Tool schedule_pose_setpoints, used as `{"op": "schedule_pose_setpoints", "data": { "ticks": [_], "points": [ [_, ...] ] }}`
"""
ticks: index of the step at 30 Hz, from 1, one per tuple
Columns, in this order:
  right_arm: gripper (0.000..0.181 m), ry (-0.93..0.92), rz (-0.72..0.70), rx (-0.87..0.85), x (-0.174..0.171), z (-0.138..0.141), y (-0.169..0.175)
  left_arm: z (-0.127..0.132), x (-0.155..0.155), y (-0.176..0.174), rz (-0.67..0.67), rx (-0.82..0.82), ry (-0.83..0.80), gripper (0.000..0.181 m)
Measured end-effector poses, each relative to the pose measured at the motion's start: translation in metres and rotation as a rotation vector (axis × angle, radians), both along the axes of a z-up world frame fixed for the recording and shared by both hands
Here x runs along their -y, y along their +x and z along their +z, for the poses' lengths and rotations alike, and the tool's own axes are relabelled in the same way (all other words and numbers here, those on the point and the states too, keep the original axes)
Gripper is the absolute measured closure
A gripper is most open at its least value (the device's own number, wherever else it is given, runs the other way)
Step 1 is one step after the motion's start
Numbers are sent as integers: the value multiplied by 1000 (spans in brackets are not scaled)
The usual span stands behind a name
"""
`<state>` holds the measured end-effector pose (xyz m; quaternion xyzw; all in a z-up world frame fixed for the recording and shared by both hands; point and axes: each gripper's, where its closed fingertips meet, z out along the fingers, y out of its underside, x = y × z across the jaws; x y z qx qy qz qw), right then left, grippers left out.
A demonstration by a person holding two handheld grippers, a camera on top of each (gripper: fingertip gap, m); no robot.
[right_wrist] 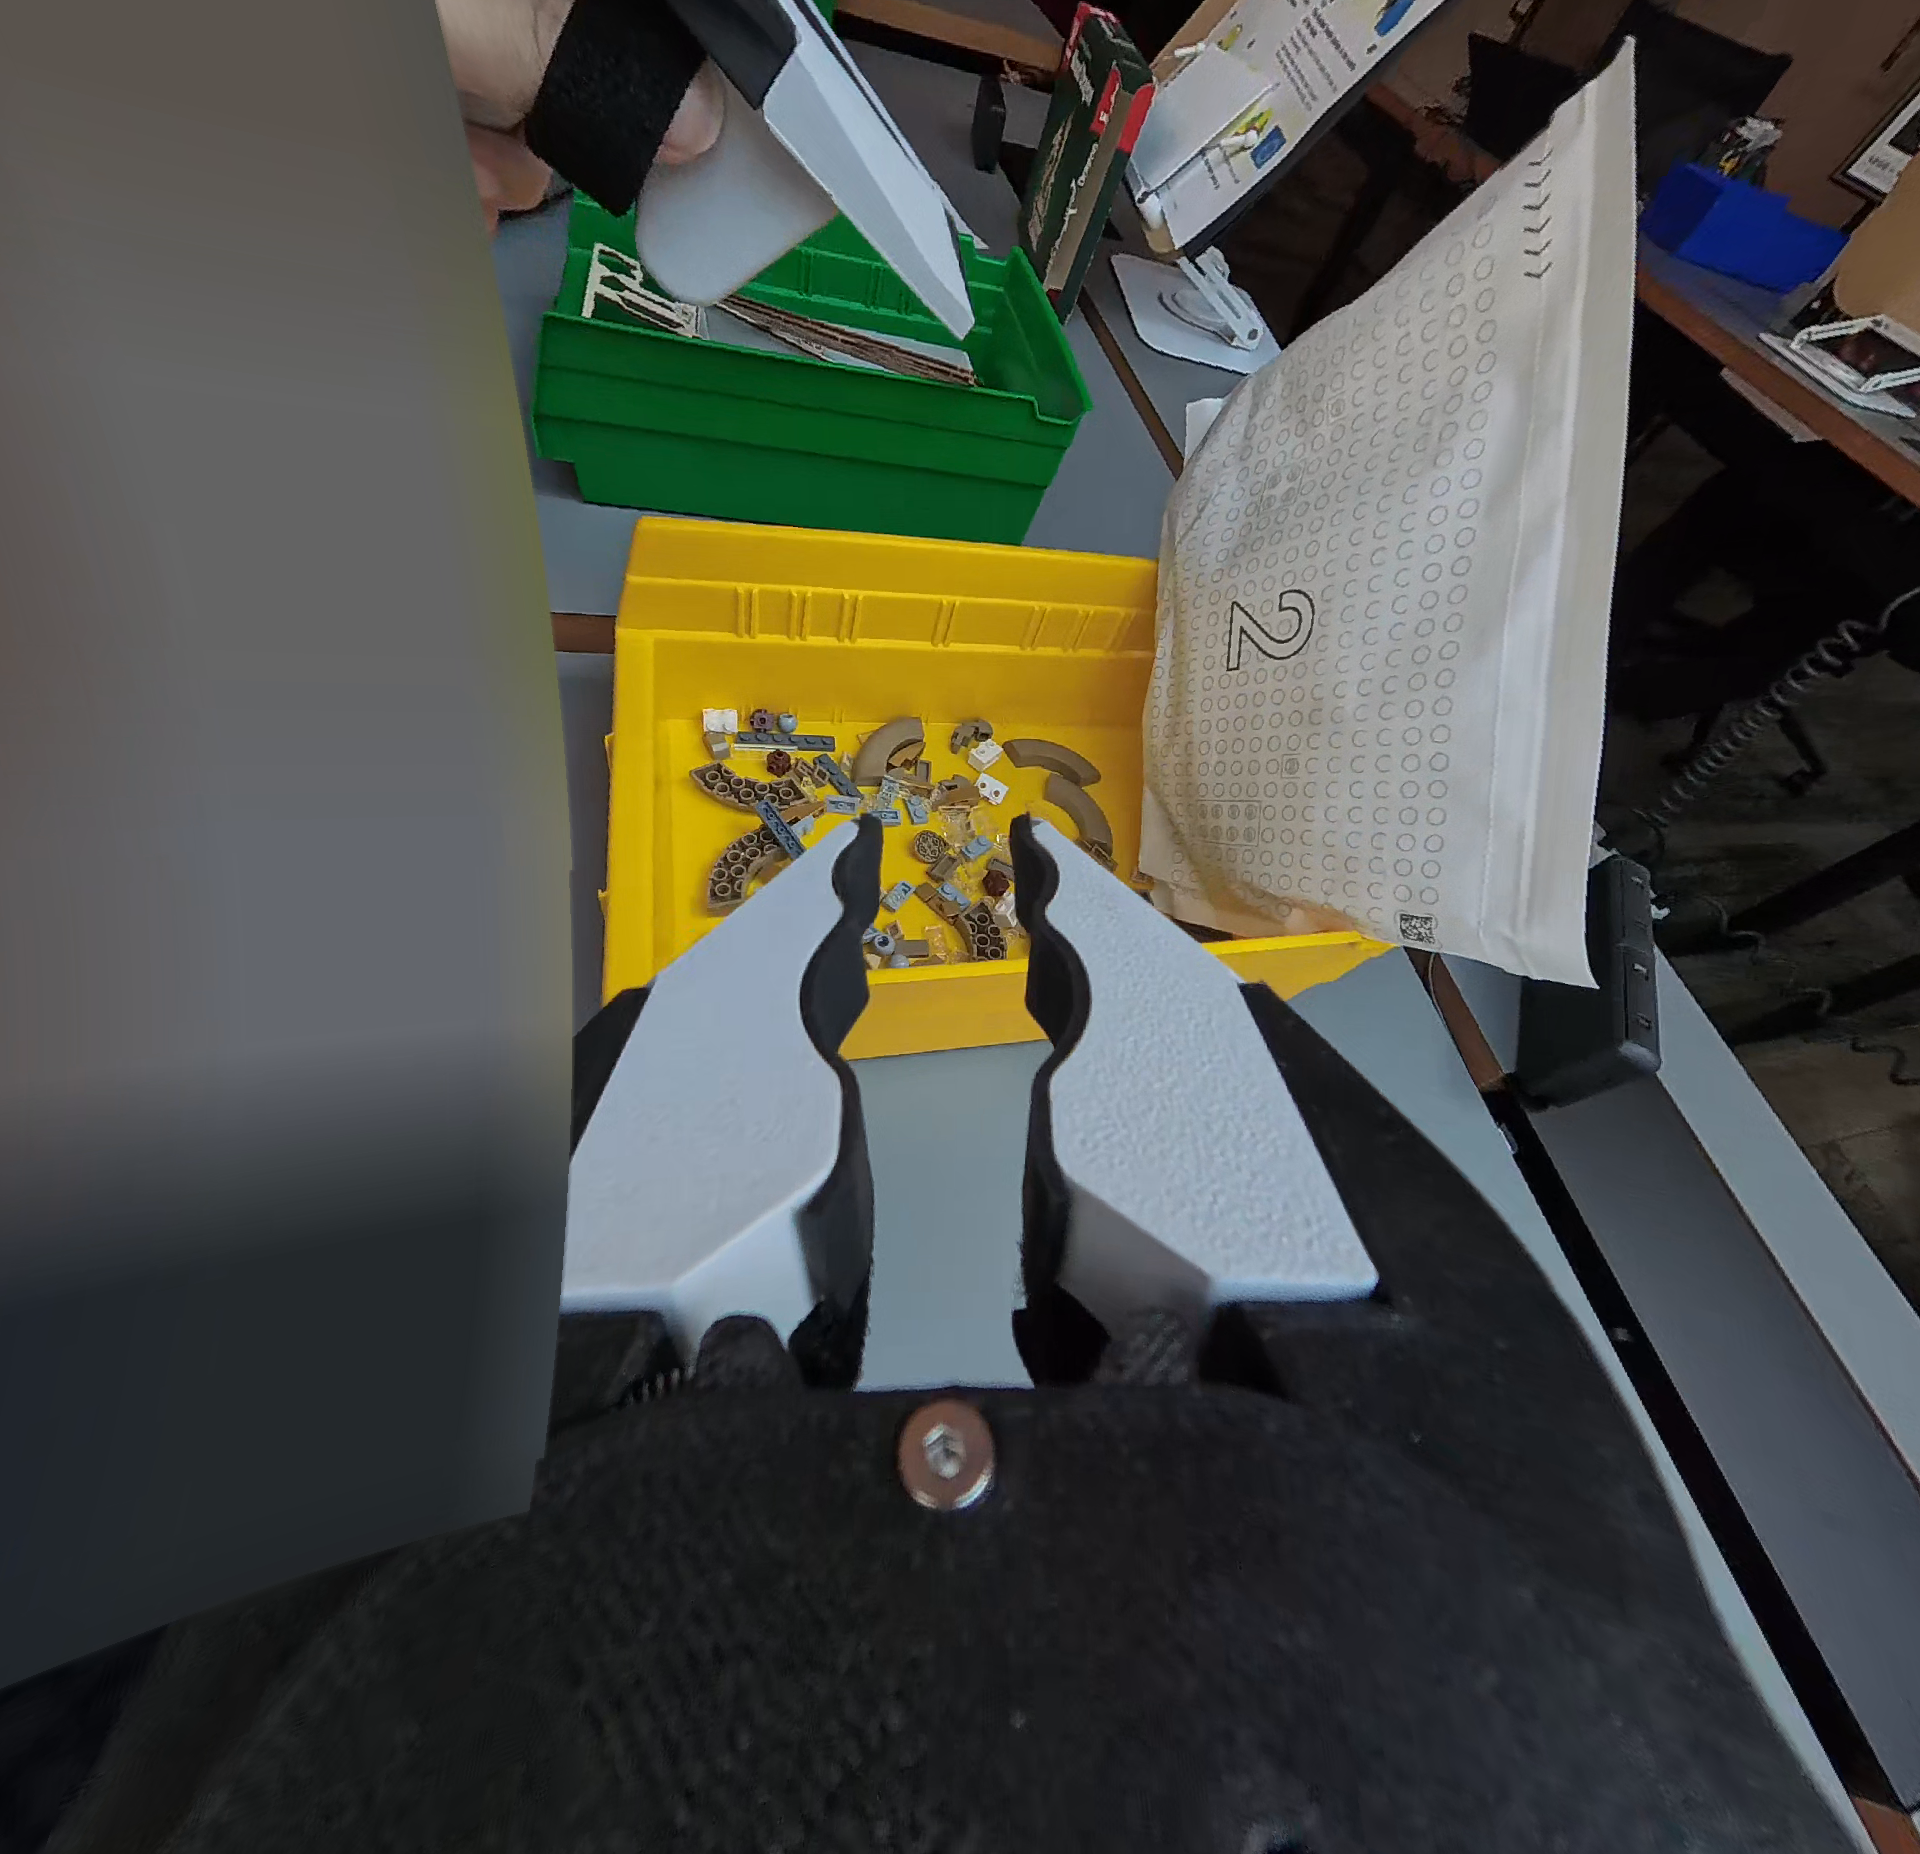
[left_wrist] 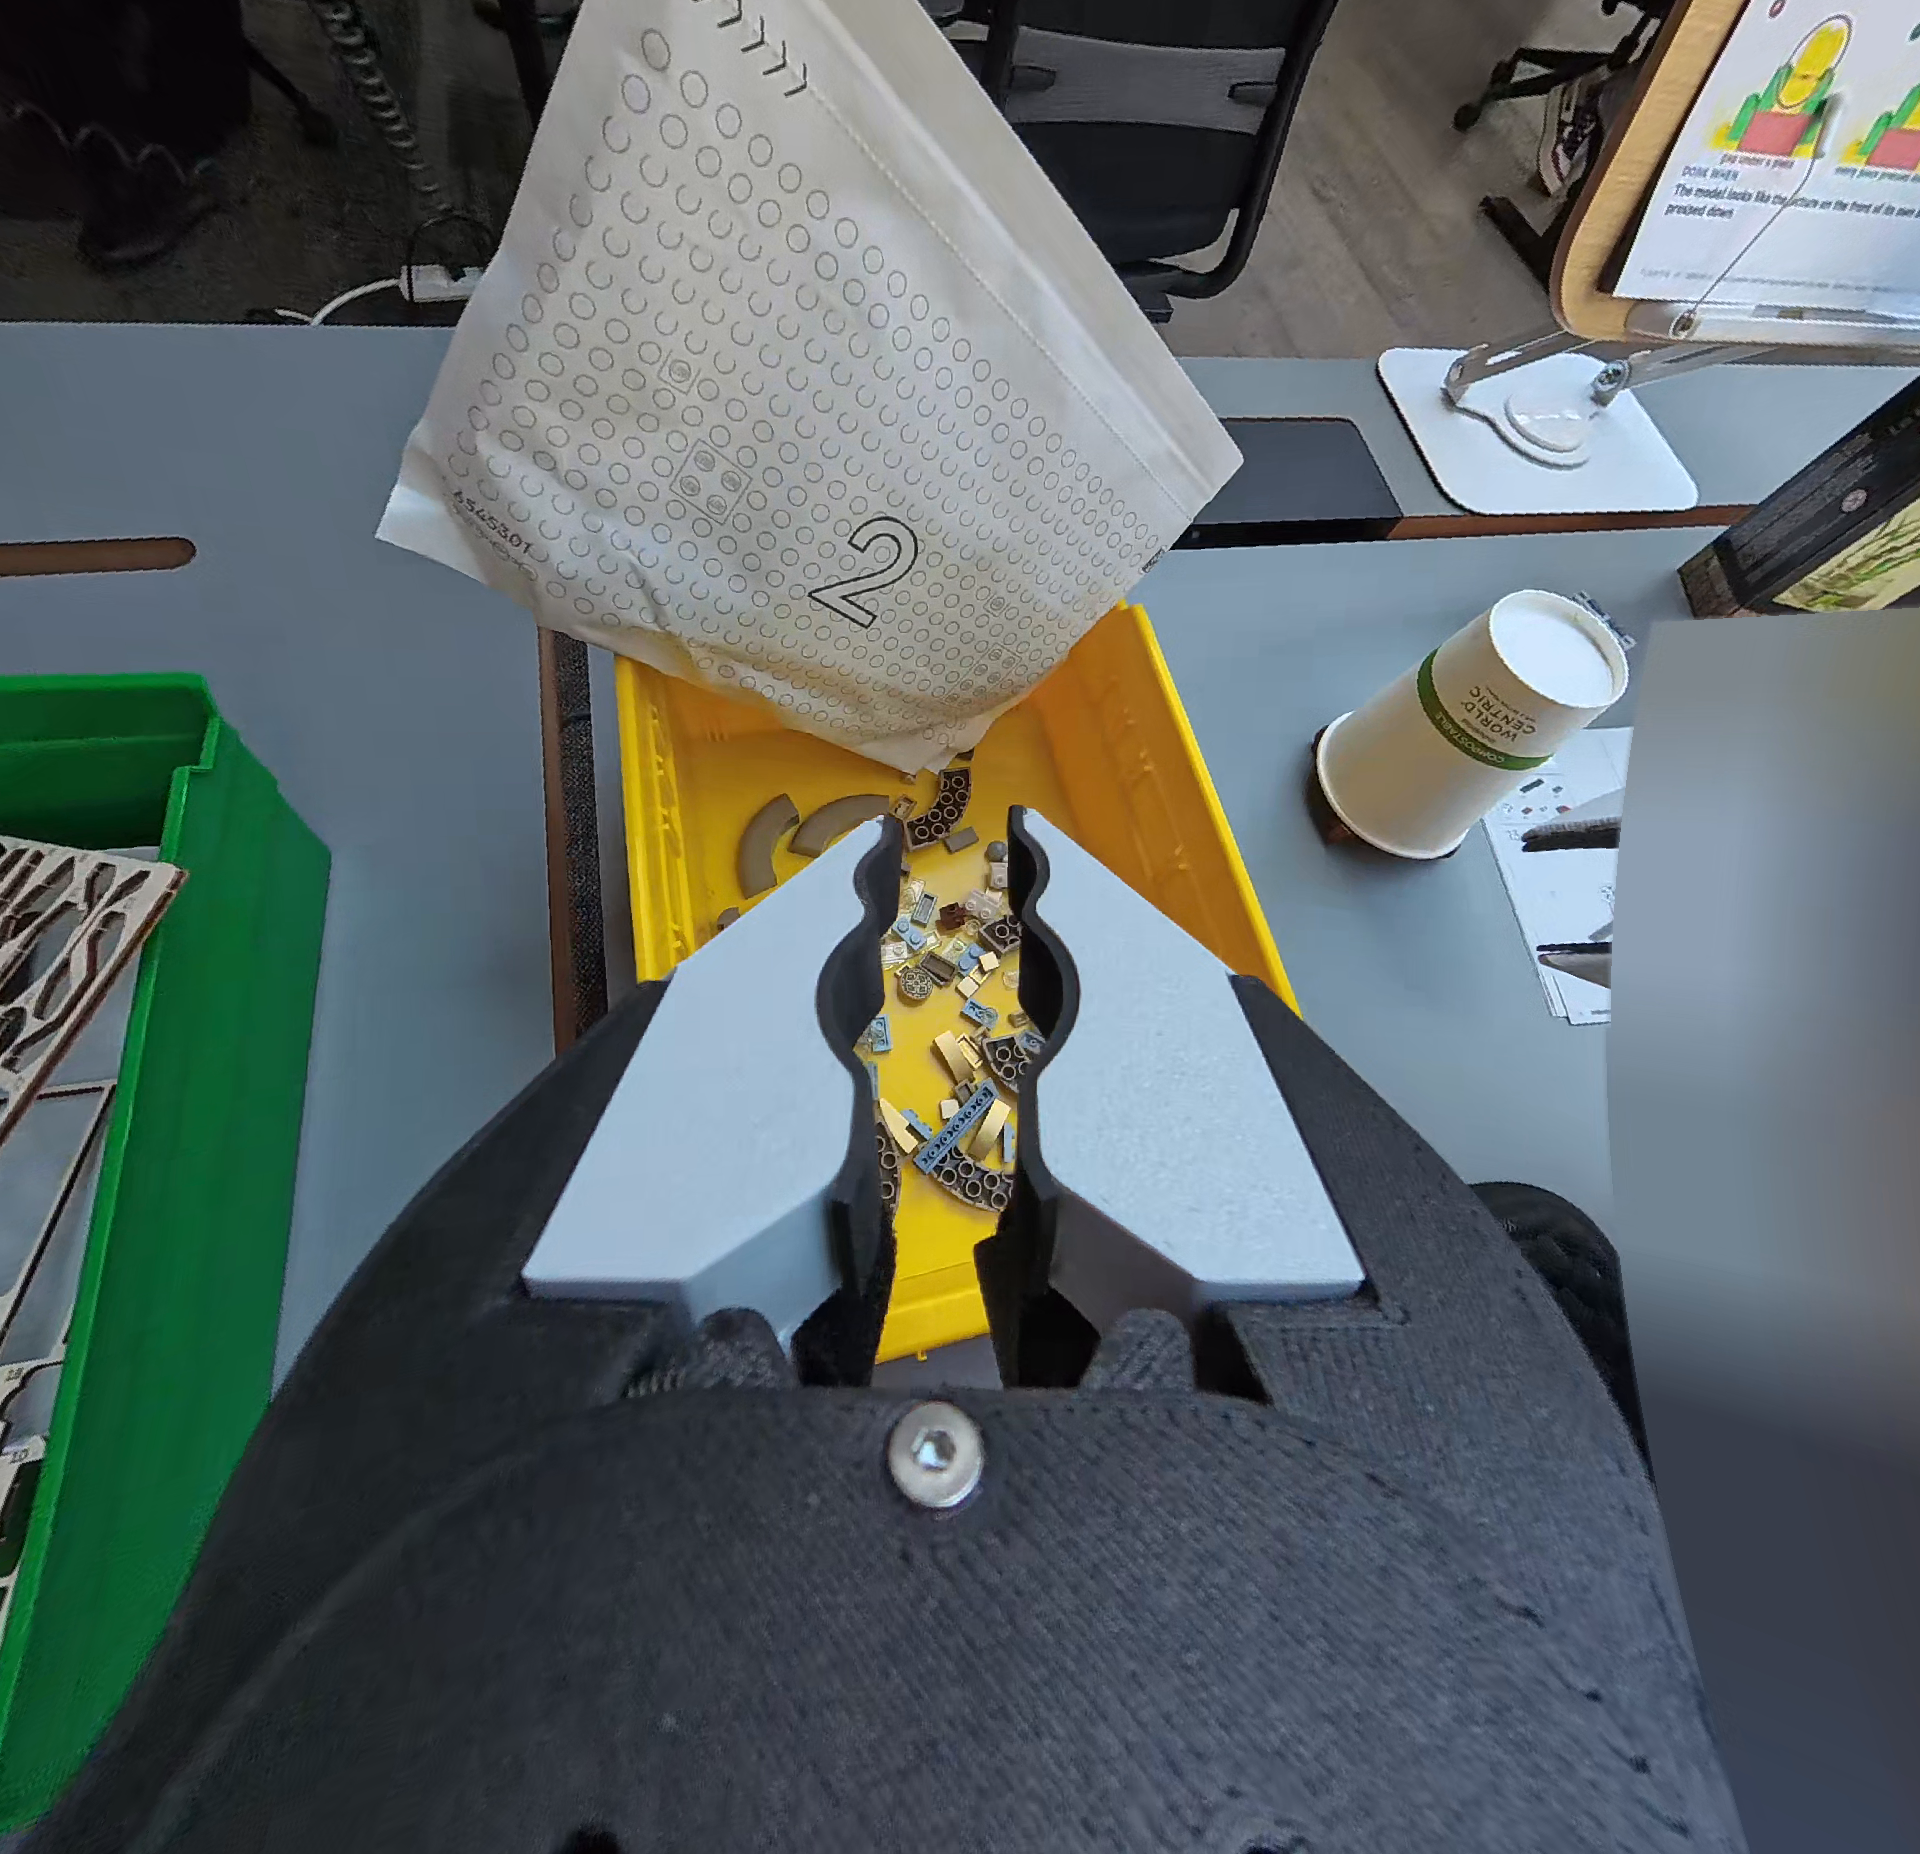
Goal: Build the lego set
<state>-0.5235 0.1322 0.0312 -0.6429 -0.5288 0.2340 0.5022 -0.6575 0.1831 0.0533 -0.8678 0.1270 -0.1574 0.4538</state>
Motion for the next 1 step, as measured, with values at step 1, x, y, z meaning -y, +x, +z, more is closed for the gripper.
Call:
{"op": "schedule_pose_setpoints", "data": {
  "ticks": [1],
  "points": [
    [157,-7,-1,15,-1,-4,2,0,-1,3,-2,2,-2,163]
  ]
}}
